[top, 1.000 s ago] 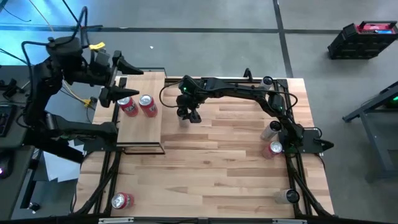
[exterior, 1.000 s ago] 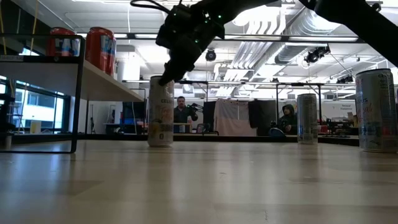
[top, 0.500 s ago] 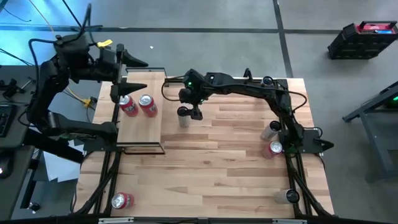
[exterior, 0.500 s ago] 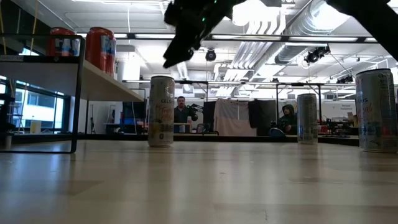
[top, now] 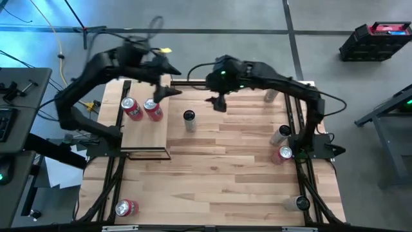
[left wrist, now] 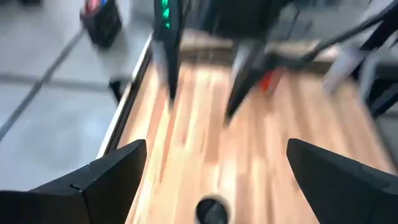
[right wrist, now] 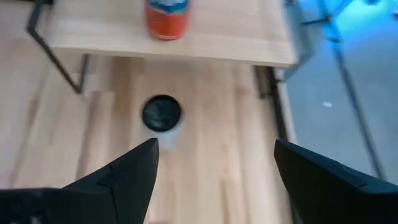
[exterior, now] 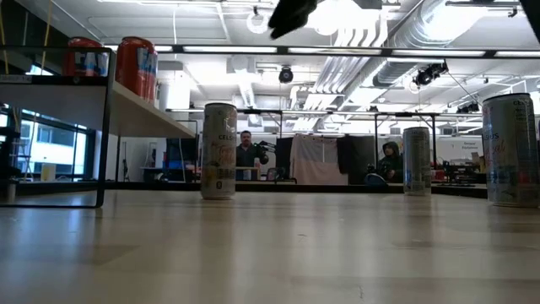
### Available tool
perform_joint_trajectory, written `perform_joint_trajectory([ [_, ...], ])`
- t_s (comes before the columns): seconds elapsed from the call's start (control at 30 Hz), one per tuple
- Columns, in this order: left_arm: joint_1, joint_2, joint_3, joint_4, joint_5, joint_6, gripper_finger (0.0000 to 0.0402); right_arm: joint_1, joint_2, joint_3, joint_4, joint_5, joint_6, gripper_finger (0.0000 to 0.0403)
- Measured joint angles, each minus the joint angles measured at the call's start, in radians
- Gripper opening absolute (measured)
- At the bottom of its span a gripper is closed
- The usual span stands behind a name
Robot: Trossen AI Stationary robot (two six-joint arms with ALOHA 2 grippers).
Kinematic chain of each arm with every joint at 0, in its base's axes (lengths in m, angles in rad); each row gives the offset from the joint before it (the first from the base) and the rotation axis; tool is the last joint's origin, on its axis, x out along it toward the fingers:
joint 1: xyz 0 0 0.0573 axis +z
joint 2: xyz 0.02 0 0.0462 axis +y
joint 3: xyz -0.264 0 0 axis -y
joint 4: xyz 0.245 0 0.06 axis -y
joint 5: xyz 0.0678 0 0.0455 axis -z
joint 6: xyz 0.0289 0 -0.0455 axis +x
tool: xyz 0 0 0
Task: Place canned beverage on shelf
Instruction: Put the top left white yellow soda can on the shelf
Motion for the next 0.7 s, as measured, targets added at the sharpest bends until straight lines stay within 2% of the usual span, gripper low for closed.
perform_joint_trajectory([
  [0.23,-0.018,0.135,0.000,-0.028,-0.036,0.055,0.0384,0.000,-0.128,0.000,-0.012,0.112,0.092,0.0305],
  [0.43,-0.089,0.231,-0.001,-0.122,-0.160,0.132,0.0382,0.006,-0.183,0.000,-0.033,0.158,0.137,0.0305],
  [0.7,-0.119,0.266,-0.172,-0.102,-0.216,0.151,0.0381,0.034,-0.197,0.000,-0.069,0.168,0.167,0.0305],
])
